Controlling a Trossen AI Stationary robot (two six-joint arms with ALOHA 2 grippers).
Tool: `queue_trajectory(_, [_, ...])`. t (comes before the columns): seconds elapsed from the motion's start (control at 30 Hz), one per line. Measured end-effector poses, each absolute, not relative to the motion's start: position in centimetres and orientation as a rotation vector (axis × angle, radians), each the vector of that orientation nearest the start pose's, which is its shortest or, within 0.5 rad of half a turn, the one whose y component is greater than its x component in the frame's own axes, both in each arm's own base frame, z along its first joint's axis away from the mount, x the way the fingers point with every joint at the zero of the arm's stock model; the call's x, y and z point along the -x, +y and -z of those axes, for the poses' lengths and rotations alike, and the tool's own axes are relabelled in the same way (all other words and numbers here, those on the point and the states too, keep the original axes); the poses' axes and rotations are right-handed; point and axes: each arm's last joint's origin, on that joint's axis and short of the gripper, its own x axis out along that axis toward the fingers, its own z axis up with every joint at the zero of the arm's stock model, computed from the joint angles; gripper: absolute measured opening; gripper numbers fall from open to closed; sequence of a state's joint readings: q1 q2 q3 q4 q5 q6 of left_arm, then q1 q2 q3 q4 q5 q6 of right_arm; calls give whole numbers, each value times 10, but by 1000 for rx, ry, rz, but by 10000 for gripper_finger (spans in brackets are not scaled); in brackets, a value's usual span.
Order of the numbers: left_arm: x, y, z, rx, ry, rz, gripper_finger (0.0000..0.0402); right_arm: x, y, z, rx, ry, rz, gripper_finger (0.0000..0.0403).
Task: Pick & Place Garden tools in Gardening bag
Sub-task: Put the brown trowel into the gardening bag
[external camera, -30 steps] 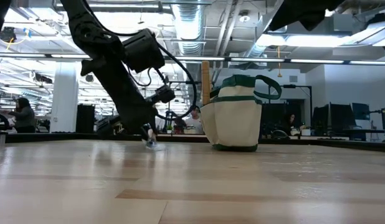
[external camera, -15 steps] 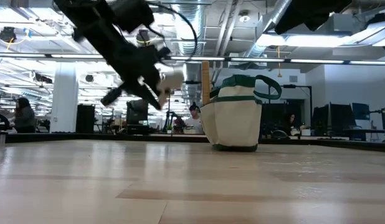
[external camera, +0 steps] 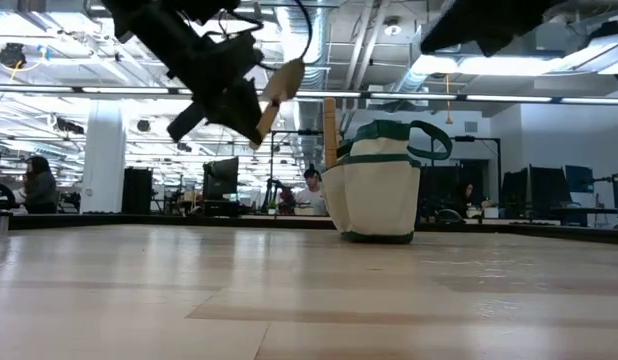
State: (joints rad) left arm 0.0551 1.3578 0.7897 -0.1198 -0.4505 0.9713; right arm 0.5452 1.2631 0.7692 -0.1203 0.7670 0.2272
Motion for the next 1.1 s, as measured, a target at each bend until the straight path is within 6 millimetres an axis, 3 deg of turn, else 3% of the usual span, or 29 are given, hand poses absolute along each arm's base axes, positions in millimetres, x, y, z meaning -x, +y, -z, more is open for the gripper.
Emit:
queue_trajectory(0.2, [-280, 21, -208, -1055, 944, -81, 44, -252, 119, -236, 290, 384, 224, 0])
queue_trajectory(0.37, [-282, 13, -199, -1018, 982, -49, 44, -285, 120, -221, 484, 467, 183, 6])
queue_trajectory(0.63, [-285, 9, -203, -1012, 962, -48, 44, -336, 123, -212, 685, 526, 238, 76])
queue_trajectory(0.9, [-284, 9, -203, -1012, 967, -46, 44, -360, 126, -209, 817, 559, 286, 133])
queue_trajectory(1.1, [-284, 9, -202, -995, 965, -51, 44, -366, 116, -206, 812, 573, 314, 138])
